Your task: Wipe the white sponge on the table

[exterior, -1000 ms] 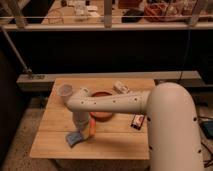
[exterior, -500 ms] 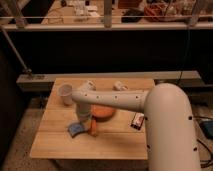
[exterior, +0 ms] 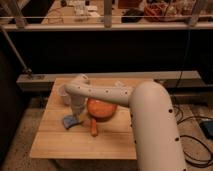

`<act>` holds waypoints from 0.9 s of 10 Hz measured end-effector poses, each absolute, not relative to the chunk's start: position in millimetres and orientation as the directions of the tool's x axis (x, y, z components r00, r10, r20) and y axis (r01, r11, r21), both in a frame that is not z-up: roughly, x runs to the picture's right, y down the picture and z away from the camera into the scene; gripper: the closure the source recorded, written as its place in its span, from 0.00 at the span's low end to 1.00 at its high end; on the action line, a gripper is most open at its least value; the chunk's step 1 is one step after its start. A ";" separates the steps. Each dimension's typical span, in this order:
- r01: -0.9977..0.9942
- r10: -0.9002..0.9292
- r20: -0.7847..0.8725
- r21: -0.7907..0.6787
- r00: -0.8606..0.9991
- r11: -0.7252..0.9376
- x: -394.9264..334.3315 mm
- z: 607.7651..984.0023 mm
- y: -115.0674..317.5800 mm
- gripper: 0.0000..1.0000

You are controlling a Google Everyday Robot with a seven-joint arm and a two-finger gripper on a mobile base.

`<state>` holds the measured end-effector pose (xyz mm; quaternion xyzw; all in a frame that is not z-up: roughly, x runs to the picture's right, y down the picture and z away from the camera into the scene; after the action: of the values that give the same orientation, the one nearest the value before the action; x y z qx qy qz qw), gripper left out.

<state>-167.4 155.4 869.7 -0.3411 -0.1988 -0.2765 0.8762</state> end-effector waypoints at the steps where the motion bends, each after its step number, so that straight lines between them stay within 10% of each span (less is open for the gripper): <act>1: 0.628 -0.355 0.543 -0.478 0.761 0.614 -177.8 871.5 151.1 0.48; 9: 0.751 -0.433 0.641 -0.378 0.634 0.541 -267.1 872.7 153.0 0.48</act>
<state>-267.1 153.0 872.7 -0.3258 -0.2445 -0.3511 0.8431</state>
